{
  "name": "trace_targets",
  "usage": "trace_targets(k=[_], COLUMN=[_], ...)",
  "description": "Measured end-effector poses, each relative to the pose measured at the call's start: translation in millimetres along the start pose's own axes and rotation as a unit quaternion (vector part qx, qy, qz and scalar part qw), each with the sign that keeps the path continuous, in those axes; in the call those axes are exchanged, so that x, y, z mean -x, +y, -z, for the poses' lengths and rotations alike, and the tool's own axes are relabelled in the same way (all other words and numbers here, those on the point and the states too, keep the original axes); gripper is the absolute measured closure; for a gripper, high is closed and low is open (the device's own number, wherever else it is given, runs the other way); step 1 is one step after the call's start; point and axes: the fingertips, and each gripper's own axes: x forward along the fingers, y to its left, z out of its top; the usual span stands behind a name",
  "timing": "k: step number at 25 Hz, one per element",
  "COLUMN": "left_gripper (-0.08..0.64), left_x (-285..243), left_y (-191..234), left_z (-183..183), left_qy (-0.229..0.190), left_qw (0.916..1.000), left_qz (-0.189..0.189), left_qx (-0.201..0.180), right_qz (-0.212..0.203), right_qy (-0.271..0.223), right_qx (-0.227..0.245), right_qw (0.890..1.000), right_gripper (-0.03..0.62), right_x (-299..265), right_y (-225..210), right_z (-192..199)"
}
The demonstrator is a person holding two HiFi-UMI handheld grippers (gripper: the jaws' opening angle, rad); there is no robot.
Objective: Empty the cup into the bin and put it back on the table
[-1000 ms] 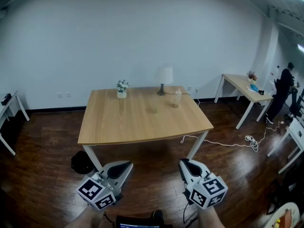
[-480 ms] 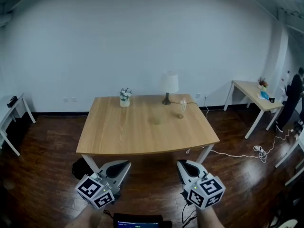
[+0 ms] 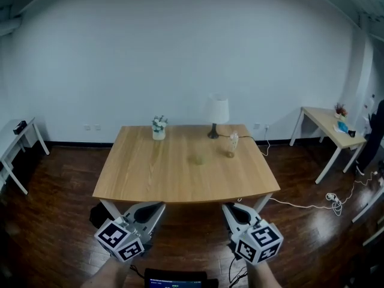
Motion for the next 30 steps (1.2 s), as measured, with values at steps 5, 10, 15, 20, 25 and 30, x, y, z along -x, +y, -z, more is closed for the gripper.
trace_targets(k=[5, 10, 15, 20, 25, 30], left_gripper=[0.569, 0.569, 0.569, 0.569, 0.569, 0.569], left_x=[-18.7, -39.7, -60.7, -80.5, -99.8, -121.0], left_y=[6.0, 13.2, 26.7, 50.9, 82.8, 118.1], left_z=[4.9, 8.6, 12.0, 20.5, 21.5, 16.7], left_qy=[0.005, 0.011, 0.013, 0.012, 0.010, 0.007], left_qw=[0.9999, 0.9999, 0.9999, 0.9999, 0.9999, 0.9998], left_qz=[-0.009, -0.010, -0.002, 0.004, 0.007, 0.019], left_qx=[-0.003, 0.000, 0.004, 0.007, 0.008, 0.005], right_qz=[-0.008, -0.013, -0.007, 0.000, 0.009, 0.020], right_qy=[0.001, 0.000, 0.000, 0.002, 0.004, 0.003], right_qx=[-0.001, -0.005, -0.010, -0.010, -0.012, -0.011], right_qw=[1.000, 1.000, 1.000, 1.000, 1.000, 1.000], right_gripper=[0.591, 0.591, 0.591, 0.591, 0.591, 0.591], right_x=[-11.5, -23.9, -40.4, -65.4, -95.3, -130.1], right_y=[-19.9, -35.2, -50.9, -66.4, -82.7, -96.3], right_z=[0.1, -4.2, -6.5, -7.0, -8.9, -16.2])
